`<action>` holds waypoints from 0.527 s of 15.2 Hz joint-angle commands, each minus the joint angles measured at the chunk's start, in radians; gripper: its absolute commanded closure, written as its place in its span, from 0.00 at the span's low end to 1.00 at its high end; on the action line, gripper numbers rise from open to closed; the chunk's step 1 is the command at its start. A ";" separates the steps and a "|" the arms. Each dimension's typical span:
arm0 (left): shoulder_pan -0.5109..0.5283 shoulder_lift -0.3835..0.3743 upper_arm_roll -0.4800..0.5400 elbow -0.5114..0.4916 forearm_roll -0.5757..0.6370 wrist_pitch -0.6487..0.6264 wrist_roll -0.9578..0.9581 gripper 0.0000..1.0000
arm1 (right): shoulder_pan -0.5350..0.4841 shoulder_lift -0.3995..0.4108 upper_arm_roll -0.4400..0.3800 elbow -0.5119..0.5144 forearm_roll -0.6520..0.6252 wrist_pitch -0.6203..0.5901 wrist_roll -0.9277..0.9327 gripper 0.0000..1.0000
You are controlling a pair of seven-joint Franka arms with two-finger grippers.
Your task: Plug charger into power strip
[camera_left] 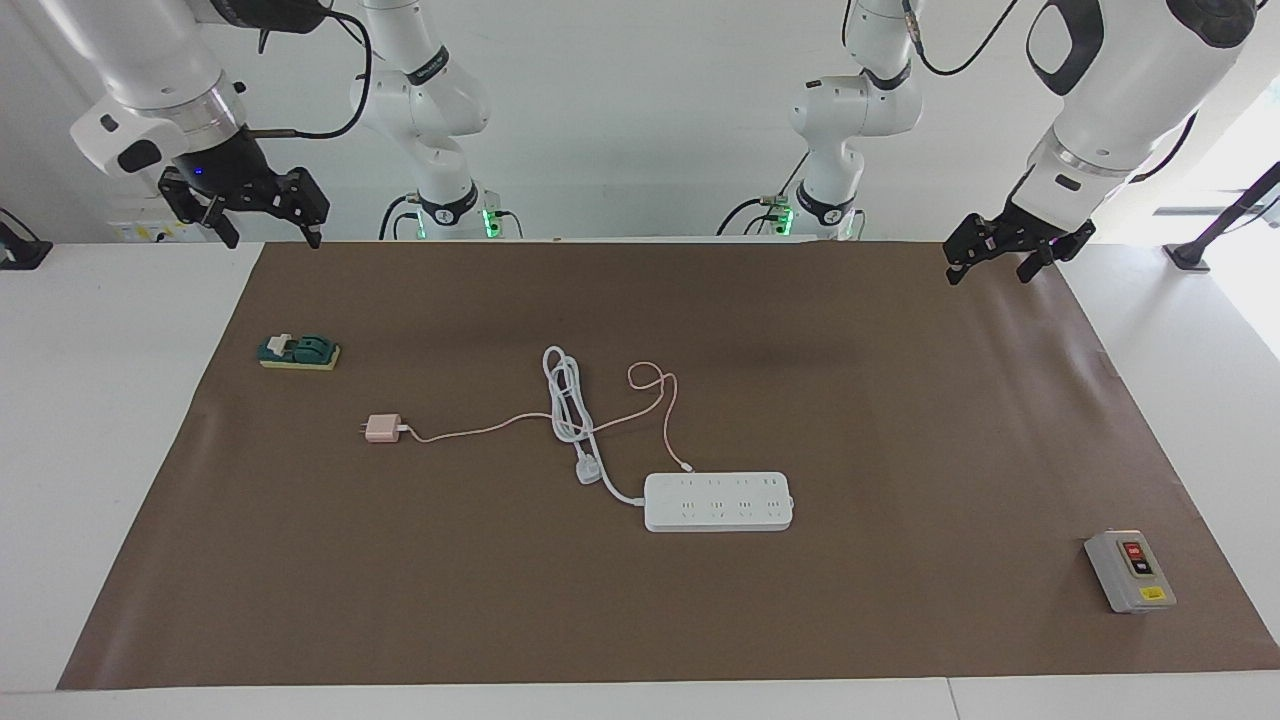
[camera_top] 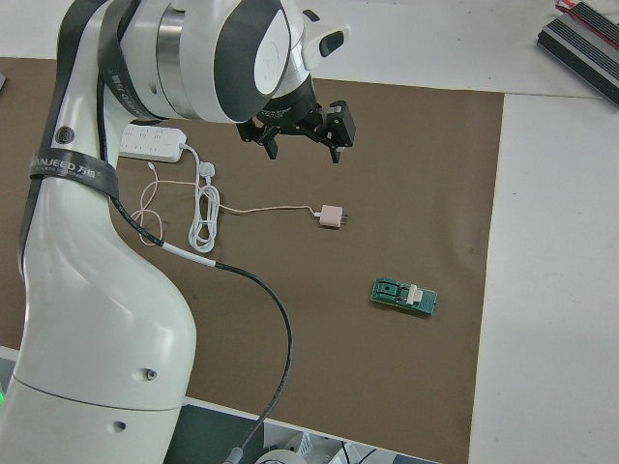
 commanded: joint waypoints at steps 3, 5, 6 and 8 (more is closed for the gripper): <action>-0.002 -0.062 0.005 -0.088 0.001 0.049 0.007 0.00 | -0.013 0.001 0.013 -0.001 -0.013 0.007 0.000 0.00; -0.002 -0.070 0.005 -0.101 0.001 0.054 0.009 0.00 | -0.013 -0.001 0.013 -0.001 -0.013 0.006 0.005 0.00; -0.002 -0.069 0.005 -0.101 0.001 0.054 0.009 0.00 | -0.013 -0.001 0.013 -0.003 -0.015 0.003 0.005 0.00; -0.001 -0.061 0.005 -0.100 0.001 0.054 0.007 0.00 | -0.021 -0.001 0.011 -0.003 -0.013 0.012 0.003 0.00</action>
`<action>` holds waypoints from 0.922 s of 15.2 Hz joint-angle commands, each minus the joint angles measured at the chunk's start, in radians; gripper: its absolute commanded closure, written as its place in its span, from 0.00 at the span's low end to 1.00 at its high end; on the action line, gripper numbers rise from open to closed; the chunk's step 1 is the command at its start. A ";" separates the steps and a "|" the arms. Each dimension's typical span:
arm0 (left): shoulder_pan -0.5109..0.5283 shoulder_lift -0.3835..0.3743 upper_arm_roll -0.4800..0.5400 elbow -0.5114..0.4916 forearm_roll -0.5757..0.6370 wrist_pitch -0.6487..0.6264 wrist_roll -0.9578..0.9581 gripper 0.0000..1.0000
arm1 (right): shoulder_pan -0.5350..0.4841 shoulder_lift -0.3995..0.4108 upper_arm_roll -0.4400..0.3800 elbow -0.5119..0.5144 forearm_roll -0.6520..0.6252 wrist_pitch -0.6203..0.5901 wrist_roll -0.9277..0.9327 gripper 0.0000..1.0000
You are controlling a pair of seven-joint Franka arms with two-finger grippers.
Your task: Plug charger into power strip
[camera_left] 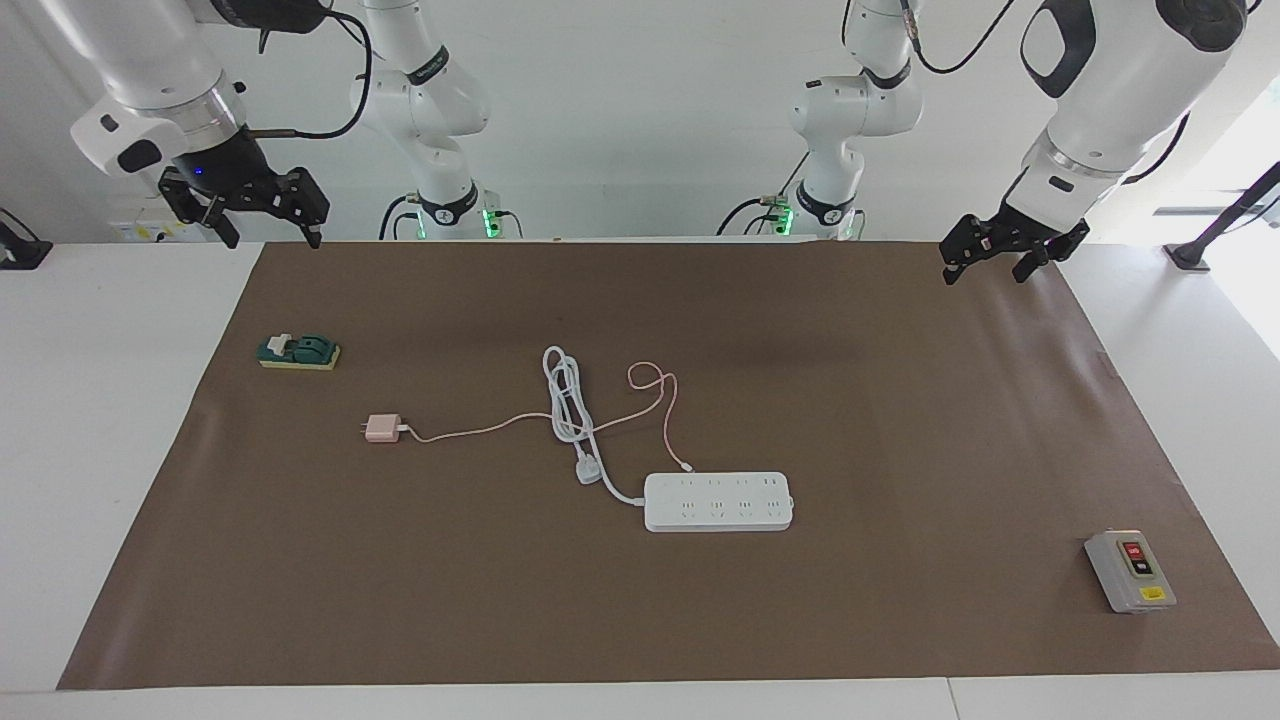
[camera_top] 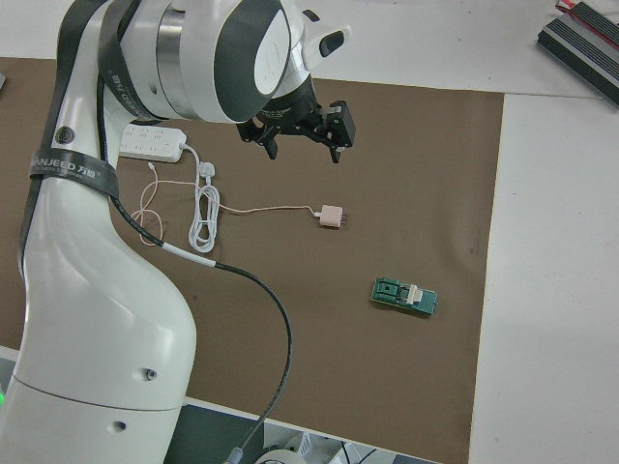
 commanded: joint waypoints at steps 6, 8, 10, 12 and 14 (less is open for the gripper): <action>-0.008 -0.024 0.005 -0.001 0.005 -0.033 0.024 0.00 | -0.025 -0.013 0.002 -0.056 0.005 0.076 0.026 0.00; -0.007 -0.019 0.004 0.010 0.002 -0.032 0.007 0.00 | -0.056 -0.007 -0.009 -0.084 0.048 0.079 0.119 0.00; -0.002 0.005 0.004 0.062 0.002 -0.056 0.006 0.00 | -0.077 -0.007 -0.009 -0.139 0.074 0.105 0.234 0.00; 0.001 0.033 0.007 0.126 0.001 -0.142 0.006 0.00 | -0.103 0.016 -0.009 -0.176 0.127 0.127 0.386 0.00; -0.001 0.085 0.008 0.174 -0.007 -0.254 0.004 0.00 | -0.134 0.076 -0.010 -0.177 0.212 0.133 0.562 0.00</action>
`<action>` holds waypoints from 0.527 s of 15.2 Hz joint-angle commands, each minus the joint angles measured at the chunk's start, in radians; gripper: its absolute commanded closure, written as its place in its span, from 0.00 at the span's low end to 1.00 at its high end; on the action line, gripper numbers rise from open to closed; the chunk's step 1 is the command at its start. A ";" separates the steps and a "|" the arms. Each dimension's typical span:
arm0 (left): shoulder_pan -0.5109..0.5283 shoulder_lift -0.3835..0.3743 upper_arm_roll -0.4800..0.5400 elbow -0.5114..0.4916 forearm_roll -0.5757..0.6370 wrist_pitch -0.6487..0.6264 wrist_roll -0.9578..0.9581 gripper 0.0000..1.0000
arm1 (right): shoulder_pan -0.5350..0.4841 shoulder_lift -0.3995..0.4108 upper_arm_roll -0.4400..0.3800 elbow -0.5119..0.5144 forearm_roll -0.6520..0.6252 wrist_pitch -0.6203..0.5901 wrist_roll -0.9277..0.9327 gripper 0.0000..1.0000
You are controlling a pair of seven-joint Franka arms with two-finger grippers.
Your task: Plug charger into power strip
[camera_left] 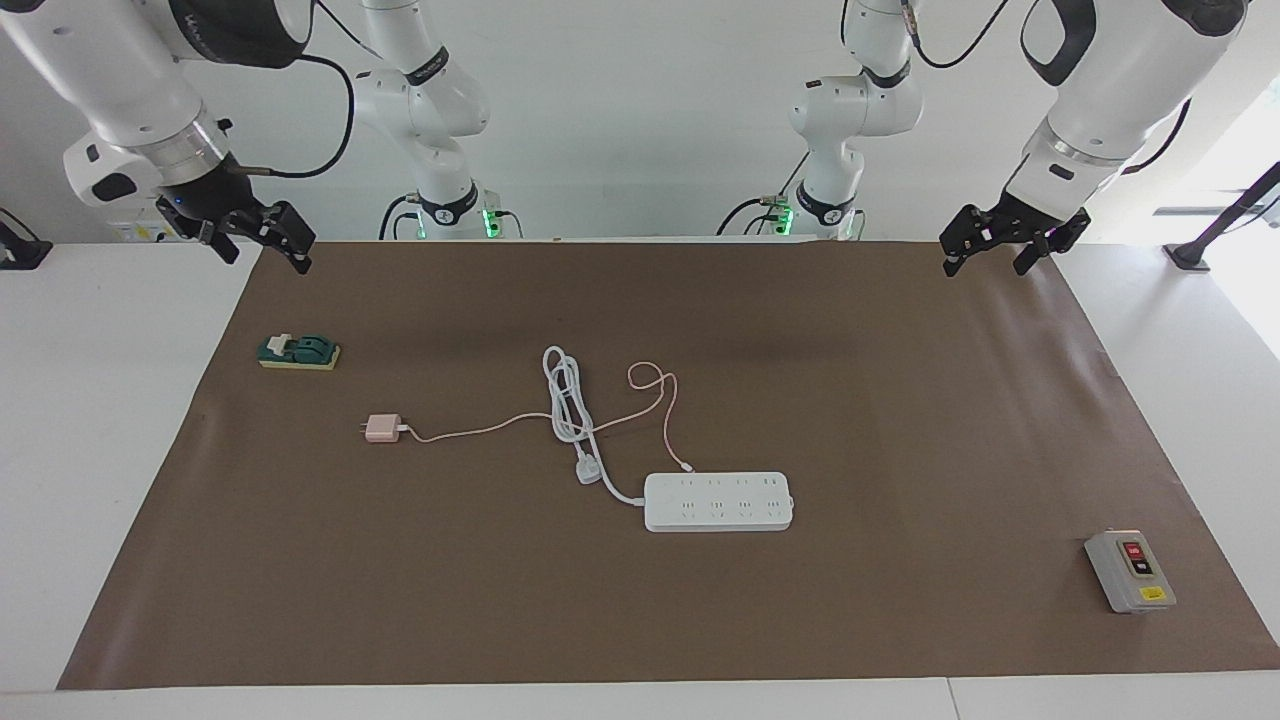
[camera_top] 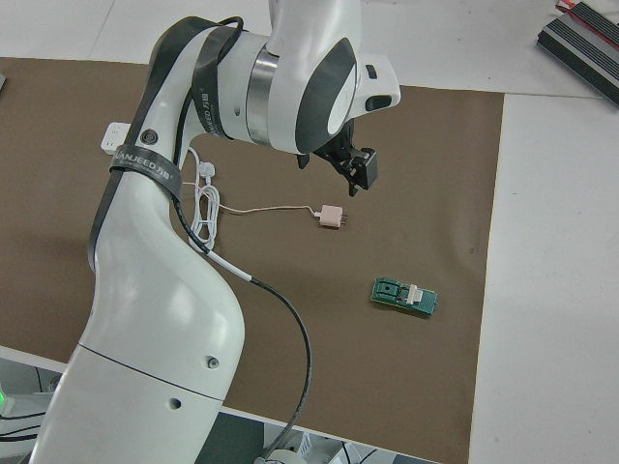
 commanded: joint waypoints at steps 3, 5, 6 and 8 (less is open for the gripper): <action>-0.002 0.133 0.010 0.161 -0.010 -0.131 -0.005 0.00 | -0.079 0.139 0.008 -0.023 0.184 0.077 0.344 0.00; -0.004 0.136 0.010 0.162 -0.063 -0.125 0.001 0.00 | -0.087 0.209 0.008 -0.031 0.236 0.125 0.454 0.00; -0.007 0.142 0.010 0.161 -0.097 -0.121 0.007 0.00 | -0.087 0.216 0.008 -0.057 0.271 0.156 0.502 0.00; -0.004 0.174 0.006 0.159 -0.184 -0.101 0.012 0.00 | -0.102 0.264 0.007 -0.074 0.353 0.173 0.539 0.00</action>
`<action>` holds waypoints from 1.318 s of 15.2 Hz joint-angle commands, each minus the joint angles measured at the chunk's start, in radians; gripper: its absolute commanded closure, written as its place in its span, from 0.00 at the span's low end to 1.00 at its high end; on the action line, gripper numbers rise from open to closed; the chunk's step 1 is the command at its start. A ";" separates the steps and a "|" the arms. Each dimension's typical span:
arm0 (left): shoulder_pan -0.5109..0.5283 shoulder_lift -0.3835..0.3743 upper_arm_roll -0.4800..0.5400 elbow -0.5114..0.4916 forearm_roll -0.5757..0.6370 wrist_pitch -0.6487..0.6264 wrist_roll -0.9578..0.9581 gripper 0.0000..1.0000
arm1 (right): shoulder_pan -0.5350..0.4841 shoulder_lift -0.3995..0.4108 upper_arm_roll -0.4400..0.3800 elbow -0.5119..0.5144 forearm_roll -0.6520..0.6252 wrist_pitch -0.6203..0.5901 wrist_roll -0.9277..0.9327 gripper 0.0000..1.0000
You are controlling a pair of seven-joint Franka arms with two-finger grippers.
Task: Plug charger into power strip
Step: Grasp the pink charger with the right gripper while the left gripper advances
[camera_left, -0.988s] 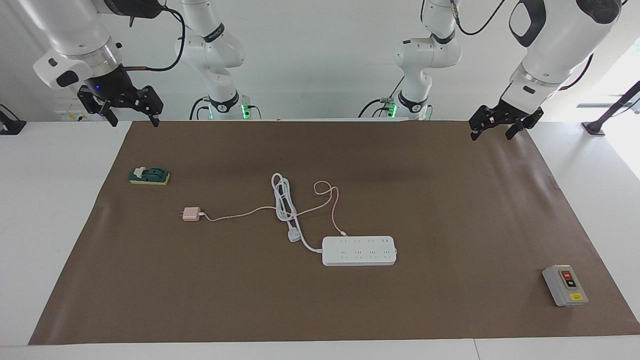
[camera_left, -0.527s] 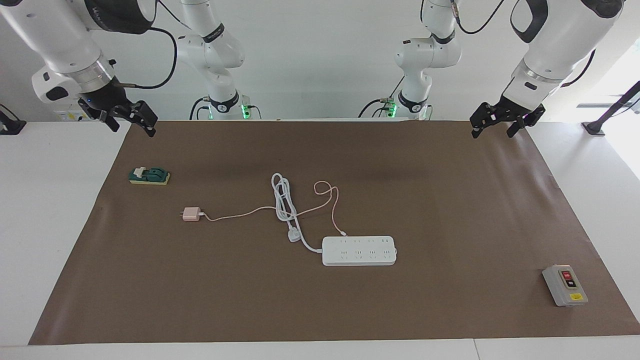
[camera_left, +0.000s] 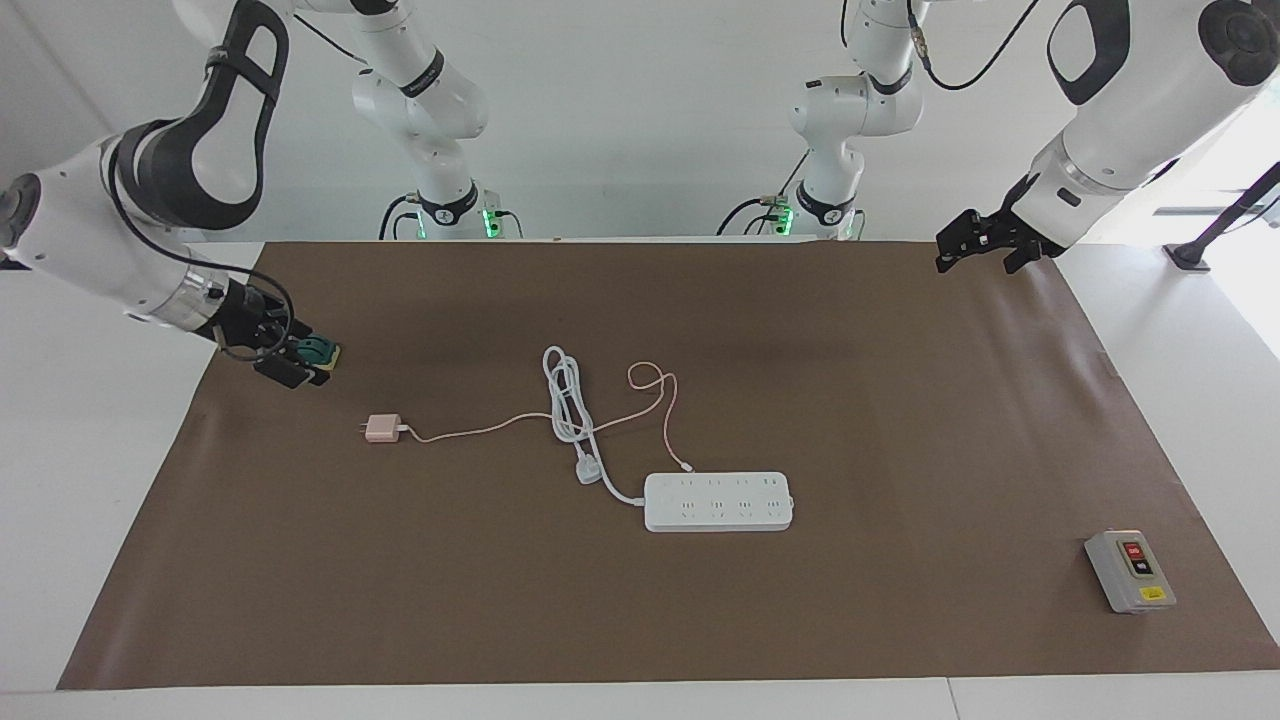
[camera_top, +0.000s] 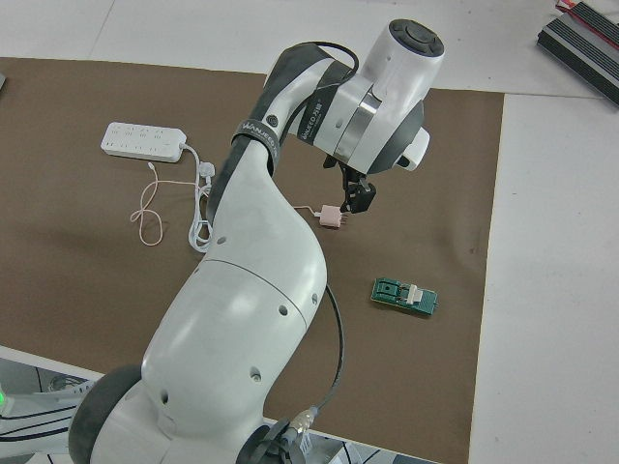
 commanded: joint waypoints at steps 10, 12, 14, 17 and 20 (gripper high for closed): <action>0.098 0.212 0.010 0.024 -0.759 0.051 0.169 0.00 | -0.029 0.218 0.010 -0.073 0.181 0.151 0.092 0.00; 0.106 0.261 0.010 0.024 -0.854 0.051 0.205 0.00 | -0.032 0.224 0.010 -0.076 0.185 0.162 0.076 0.00; 0.115 0.287 0.010 0.023 -0.922 0.052 0.242 0.00 | -0.034 0.229 0.010 -0.099 0.199 0.191 0.067 0.00; 0.110 0.307 0.010 -0.021 -1.033 0.079 0.317 0.00 | -0.035 0.227 0.010 -0.136 0.202 0.228 0.011 0.00; 0.089 0.300 0.003 -0.119 -1.092 0.165 0.417 0.00 | -0.037 0.225 0.010 -0.144 0.202 0.247 -0.003 0.02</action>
